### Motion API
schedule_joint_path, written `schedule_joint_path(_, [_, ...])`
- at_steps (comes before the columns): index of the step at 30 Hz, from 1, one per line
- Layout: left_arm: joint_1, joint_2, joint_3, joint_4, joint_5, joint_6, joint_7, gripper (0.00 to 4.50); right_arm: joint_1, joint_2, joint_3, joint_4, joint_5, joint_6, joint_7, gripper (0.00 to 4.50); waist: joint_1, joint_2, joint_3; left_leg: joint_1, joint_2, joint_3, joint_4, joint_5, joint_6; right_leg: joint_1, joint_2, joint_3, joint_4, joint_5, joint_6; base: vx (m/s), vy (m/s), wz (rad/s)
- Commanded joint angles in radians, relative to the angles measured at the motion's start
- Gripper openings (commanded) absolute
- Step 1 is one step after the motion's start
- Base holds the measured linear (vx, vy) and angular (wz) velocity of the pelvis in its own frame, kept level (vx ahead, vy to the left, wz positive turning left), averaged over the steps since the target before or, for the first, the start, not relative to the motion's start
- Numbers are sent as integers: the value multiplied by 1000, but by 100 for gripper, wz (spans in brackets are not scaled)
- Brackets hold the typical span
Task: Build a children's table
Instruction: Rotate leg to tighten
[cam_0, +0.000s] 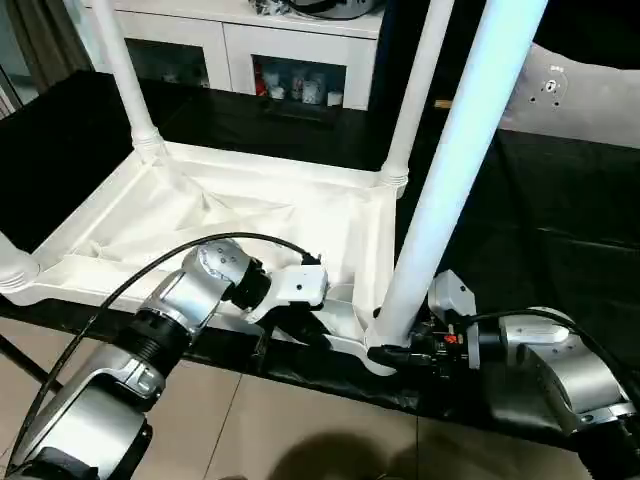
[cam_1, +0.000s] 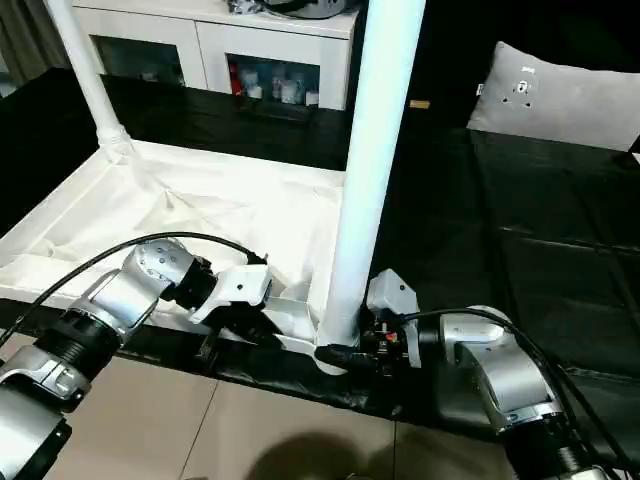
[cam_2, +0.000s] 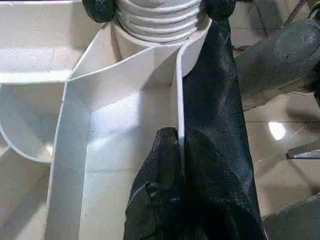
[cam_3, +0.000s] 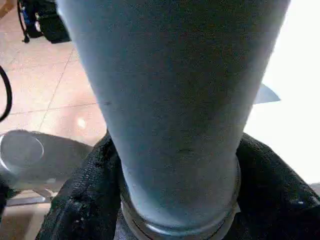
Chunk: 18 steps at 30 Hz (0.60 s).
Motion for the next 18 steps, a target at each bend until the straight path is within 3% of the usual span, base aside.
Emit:
schedule_joint_path(1, [-4,-16,5,-20,-22,10,-11,0,5,18,-12,-24,47,49,-5,274,1,-18,-67,-13,7,19,-65,-64,88,73,-58,37,-63,-168,-225,0,0,0])
schedule_joint_path(3, [6,-29,21,-37,-29,50,24,0,15,40,-20,-41,66,87,-38,273,1,-18,-66,-14,8,19,-66,-76,81,73,-58,36,-66,-192,-219,0,0,0])
schedule_joint_path(4, [18,-49,45,-56,-22,117,106,0,16,98,-34,-44,48,108,-147,272,-1,-23,-65,-15,9,18,-67,-73,72,74,-58,37,-63,-196,-214,0,0,0])
schedule_joint_path(8, [46,-98,97,-118,-40,269,231,0,-2,211,-66,-10,-2,116,-360,272,-14,-22,-60,-14,5,16,-73,-118,28,68,-58,32,-79,-344,-162,0,0,0])
schedule_joint_path(10, [63,-129,121,-158,-46,336,294,0,-20,280,-99,13,-10,133,-483,272,-32,-27,-61,-18,5,13,-76,-123,10,70,-57,33,-77,-337,-155,0,0,0])
schedule_joint_path(11, [71,-147,133,-177,-47,364,329,0,-30,316,-116,23,-10,143,-545,272,-39,-23,-63,-18,3,12,-75,-117,8,70,-57,33,-76,-323,-160,0,0,0])
schedule_joint_path(14, [86,-216,162,-217,-40,429,443,0,-63,407,-149,56,-41,154,-721,272,-57,-26,-64,-21,-2,15,-69,-99,14,71,-52,35,-75,-272,-181,0,0,0])
schedule_joint_path(16, [87,-240,166,-222,-34,436,478,0,-69,427,-154,60,-50,155,-755,272,-57,-27,-65,-16,-3,17,-68,-97,32,69,-51,36,-80,-273,-180,0,0,0])
schedule_joint_path(18, [88,-272,173,-236,-34,450,518,0,-73,442,-153,63,-60,139,-773,272,-55,-24,-66,-18,-2,17,-68,-82,46,70,-50,38,-76,-235,-188,0,0,0])
